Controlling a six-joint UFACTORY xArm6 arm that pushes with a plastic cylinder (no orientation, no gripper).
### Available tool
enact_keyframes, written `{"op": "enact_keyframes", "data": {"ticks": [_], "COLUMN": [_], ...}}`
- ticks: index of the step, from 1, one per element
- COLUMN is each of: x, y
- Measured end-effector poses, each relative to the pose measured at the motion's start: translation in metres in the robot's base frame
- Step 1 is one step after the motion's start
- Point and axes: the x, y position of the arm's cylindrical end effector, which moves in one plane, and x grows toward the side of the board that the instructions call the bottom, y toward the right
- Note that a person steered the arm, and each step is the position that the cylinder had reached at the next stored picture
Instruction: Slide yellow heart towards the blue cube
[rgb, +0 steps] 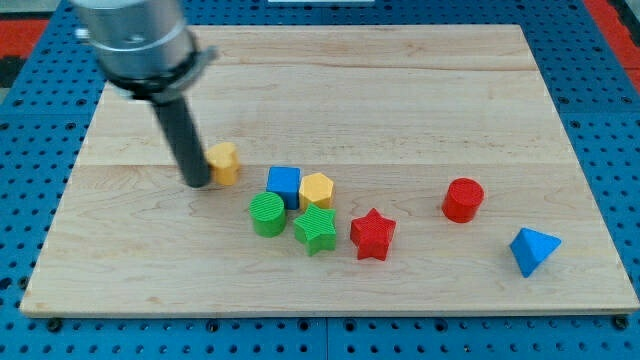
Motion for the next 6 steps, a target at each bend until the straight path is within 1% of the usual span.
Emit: {"op": "enact_keyframes", "data": {"ticks": [1,2,3,4,5,6], "x": [-0.032,-0.057,-0.026,0.000,-0.005,-0.062], "y": [-0.021,-0.009,0.020,0.020,0.014,0.088]}}
